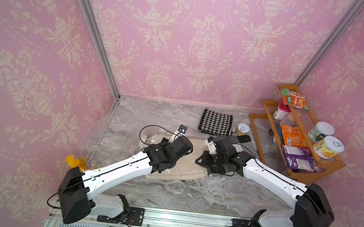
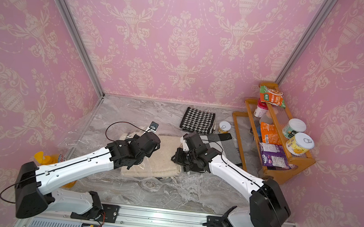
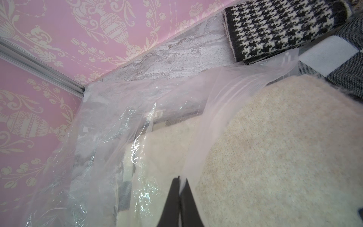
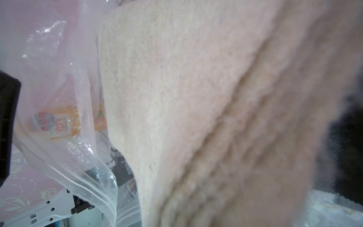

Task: Take the scarf out of the vacuum bag
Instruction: Take out the scarf from the vacuum bag.

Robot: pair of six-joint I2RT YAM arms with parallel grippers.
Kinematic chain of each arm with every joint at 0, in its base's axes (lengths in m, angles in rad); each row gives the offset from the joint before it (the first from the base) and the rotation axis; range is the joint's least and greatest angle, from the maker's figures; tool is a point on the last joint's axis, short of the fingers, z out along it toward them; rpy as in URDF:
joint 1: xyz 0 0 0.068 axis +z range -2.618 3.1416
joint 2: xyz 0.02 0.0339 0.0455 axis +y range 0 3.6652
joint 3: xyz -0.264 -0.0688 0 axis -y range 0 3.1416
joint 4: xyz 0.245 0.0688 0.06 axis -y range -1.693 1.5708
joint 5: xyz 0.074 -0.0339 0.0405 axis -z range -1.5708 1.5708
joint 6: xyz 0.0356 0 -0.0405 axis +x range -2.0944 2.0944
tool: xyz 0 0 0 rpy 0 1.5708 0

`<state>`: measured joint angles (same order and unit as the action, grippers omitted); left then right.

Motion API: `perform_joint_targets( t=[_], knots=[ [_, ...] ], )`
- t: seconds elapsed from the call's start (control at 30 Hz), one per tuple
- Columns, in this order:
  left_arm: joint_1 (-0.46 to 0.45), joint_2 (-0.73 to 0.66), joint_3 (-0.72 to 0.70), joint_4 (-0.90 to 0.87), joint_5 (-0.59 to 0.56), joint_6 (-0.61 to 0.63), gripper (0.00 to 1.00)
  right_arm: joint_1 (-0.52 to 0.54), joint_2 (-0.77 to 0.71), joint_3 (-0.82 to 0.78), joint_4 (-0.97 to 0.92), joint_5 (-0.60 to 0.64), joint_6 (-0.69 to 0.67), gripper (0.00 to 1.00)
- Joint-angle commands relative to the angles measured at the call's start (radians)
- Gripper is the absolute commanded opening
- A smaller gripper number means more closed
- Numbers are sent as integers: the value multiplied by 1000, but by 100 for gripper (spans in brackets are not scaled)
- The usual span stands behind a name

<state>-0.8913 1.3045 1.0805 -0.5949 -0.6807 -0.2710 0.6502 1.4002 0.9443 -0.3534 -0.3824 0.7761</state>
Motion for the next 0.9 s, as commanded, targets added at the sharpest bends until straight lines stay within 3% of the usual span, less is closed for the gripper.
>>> perform_joint_targets(
  t=[0.0, 0.4, 0.87],
  knots=[
    [25, 17, -5, 22, -15, -8, 0, -42, 4, 49, -171, -38, -157, 0],
    [180, 144, -51, 175, 8, -17, 0, -149, 99, 165, -326, 58, -325, 0],
    [407, 156, 49, 130, -69, 3, 0, -170, 230, 184, -72, -37, -184, 0]
  ],
)
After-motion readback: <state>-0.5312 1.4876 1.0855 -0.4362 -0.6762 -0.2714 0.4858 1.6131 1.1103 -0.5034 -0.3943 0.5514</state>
